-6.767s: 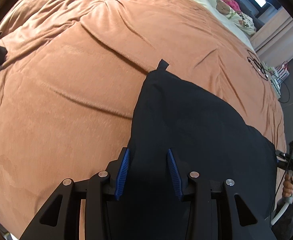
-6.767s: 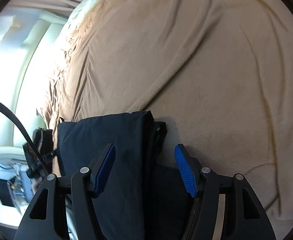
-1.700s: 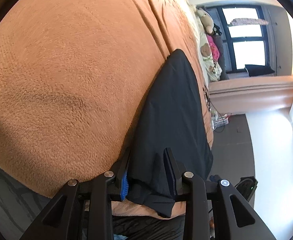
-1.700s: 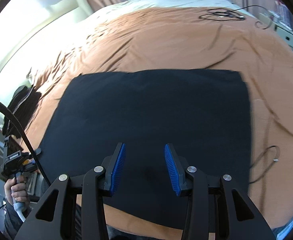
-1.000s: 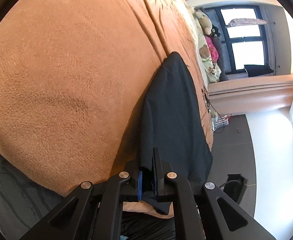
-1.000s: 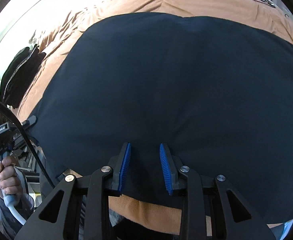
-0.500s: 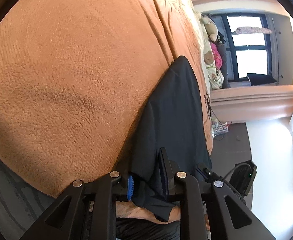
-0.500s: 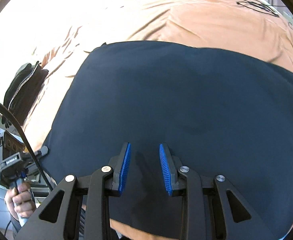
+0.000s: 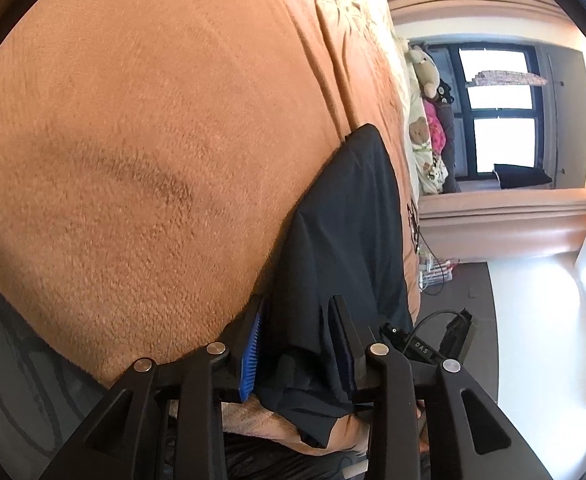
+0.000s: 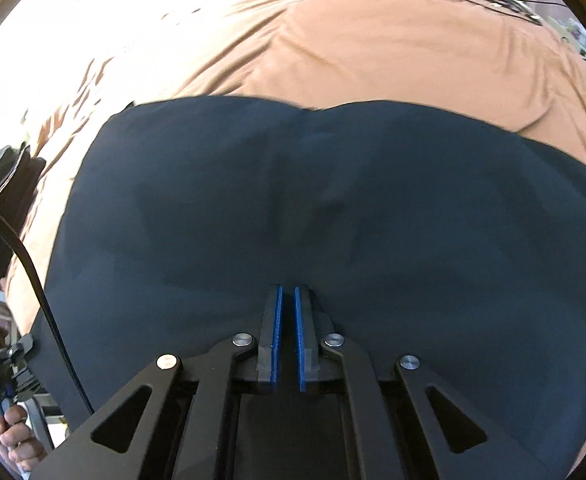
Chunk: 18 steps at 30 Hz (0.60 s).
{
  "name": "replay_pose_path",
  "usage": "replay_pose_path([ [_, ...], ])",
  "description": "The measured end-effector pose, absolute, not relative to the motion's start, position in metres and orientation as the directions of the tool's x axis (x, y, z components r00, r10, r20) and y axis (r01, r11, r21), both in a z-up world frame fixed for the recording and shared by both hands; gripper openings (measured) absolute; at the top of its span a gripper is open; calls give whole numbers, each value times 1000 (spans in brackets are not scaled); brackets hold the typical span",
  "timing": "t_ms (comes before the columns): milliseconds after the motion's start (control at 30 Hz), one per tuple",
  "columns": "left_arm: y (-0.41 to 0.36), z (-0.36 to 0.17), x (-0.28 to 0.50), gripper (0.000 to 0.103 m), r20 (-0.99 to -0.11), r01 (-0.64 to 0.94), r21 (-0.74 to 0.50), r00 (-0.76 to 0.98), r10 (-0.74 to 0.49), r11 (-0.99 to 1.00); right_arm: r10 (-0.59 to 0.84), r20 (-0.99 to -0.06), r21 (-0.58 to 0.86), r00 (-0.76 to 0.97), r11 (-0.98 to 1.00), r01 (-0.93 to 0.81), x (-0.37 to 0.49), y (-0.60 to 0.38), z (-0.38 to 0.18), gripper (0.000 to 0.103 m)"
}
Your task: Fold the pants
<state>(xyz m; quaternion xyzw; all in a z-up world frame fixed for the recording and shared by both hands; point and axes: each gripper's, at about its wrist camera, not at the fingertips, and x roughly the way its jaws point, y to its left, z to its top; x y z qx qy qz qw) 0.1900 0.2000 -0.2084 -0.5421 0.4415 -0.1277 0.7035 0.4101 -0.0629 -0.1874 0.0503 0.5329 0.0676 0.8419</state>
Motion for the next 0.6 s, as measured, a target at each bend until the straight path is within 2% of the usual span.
replay_pose_path([
  [167, 196, -206, 194, 34, -500, -313, -865, 585, -639, 391, 112, -889, 132, 445, 991, 13, 410, -100, -184, 1],
  [267, 193, -207, 191, 34, -498, -321, -867, 589, -637, 382, 137, -886, 172, 442, 984, 40, 407, -121, -184, 1],
  [433, 188, -208, 189, 34, -500, -324, -866, 595, -629, 381, 119, -880, 163, 460, 985, 57, 397, -130, -187, 1],
  [467, 188, -208, 190, 32, -501, -326, -865, 595, -628, 381, 114, -879, 161, 464, 985, 64, 392, -135, -187, 1],
  [533, 190, -211, 190, 19, -514, -340, -858, 592, -621, 385, 112, -877, 166, 468, 983, 76, 387, -143, -186, 1],
  [600, 191, -213, 190, 15, -508, -339, -861, 595, -623, 379, 96, -874, 159, 477, 983, 94, 376, -163, -181, 1],
])
